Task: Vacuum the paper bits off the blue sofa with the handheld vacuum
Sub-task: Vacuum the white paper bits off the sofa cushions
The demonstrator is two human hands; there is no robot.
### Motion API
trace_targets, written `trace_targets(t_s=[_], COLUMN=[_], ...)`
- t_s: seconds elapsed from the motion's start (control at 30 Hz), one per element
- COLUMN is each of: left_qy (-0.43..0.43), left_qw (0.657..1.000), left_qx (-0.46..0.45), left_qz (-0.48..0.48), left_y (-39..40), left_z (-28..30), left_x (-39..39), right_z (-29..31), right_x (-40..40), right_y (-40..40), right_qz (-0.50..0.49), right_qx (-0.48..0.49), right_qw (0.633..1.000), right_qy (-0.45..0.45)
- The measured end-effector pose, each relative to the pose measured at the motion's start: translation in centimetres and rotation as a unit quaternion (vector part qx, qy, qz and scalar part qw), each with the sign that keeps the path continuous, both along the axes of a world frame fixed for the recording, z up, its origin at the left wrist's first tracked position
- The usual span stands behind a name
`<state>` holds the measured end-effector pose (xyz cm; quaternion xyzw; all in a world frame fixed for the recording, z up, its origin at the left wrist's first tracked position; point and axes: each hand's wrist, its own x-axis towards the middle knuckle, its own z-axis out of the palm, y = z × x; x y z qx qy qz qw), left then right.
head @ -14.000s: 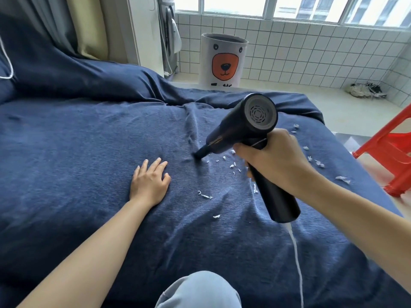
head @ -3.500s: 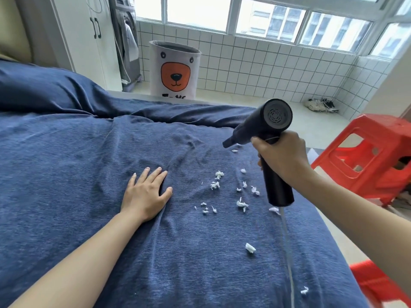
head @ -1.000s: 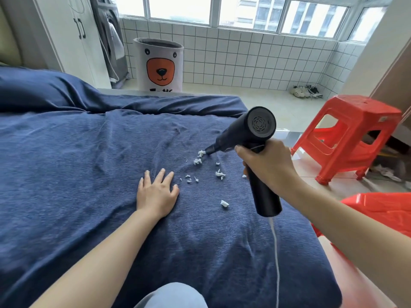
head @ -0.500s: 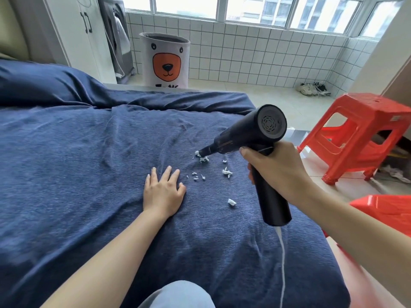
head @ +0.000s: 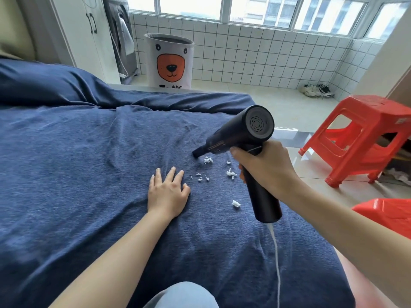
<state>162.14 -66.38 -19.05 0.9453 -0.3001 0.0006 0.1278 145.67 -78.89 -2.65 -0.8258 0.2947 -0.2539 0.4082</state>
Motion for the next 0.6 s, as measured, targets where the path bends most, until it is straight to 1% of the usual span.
trace_targets(t_s=[0.17, 0.3, 0.4, 0.47, 0.6], left_qy=[0.002, 0.004, 0.010, 0.011, 0.011], left_qw=[1.000, 1.000, 1.000, 1.000, 1.000], left_qx=[-0.001, 0.002, 0.007, 0.007, 0.006], left_qz=[0.000, 0.002, 0.000, 0.000, -0.008], left_y=[0.0, 0.0, 0.1, 0.2, 0.7], left_z=[-0.1, 0.0, 0.0, 0.1, 0.2], left_x=[0.1, 0.2, 0.0, 0.0, 0.0], right_z=[0.7, 1.3, 1.5, 1.4, 1.2], right_x=[-1.4, -2.4, -3.2, -3.7, -4.3], right_y=[0.4, 0.4, 0.1, 0.1, 0.6], right_qz=[-0.007, -0.028, -0.046, -0.041, -0.028], right_qx=[0.011, -0.063, -0.100, -0.122, -0.087], right_qw=[1.000, 0.997, 0.994, 0.991, 0.995], right_qy=[0.012, 0.019, 0.026, 0.037, 0.034])
